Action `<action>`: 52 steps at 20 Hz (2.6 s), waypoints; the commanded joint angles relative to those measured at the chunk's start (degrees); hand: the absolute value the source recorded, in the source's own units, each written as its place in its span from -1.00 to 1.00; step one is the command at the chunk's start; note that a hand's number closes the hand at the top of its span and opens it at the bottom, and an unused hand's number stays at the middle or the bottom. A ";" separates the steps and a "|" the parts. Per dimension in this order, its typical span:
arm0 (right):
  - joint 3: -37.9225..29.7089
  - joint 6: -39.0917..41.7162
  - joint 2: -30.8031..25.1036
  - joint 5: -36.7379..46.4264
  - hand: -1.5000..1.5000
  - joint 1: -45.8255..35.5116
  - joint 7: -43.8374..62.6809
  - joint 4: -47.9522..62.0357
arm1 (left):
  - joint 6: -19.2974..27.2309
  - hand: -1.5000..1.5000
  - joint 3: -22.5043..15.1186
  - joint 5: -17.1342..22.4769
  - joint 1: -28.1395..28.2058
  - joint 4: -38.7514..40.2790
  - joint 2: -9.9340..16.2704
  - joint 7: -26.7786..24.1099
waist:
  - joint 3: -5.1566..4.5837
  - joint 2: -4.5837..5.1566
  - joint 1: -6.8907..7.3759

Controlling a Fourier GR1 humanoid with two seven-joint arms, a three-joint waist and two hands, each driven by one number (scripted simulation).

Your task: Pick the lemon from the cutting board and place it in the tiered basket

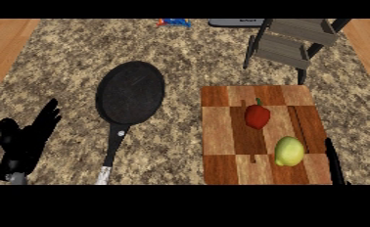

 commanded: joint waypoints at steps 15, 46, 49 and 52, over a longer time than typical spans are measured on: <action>-1.51 1.77 3.72 4.42 -1.00 -10.11 3.47 7.12 | -2.85 0.00 2.92 -4.65 0.41 -1.96 -4.11 0.77 | 0.01 0.00 0.05; 12.85 -0.43 9.25 37.58 1.00 -18.31 23.45 1.88 | -5.95 0.00 2.98 -6.49 -1.14 -3.10 -3.89 1.42 | -1.71 0.43 4.93; 12.80 1.87 9.99 43.75 1.00 -22.94 31.06 -1.71 | -5.55 0.00 3.41 -6.41 -1.08 -2.44 -3.97 1.74 | -1.73 -0.35 3.79; 12.75 5.37 10.01 49.03 1.00 -30.49 39.25 -5.64 | -5.06 0.00 2.76 -6.79 -1.47 -1.76 -4.95 1.70 | -1.48 -0.64 2.89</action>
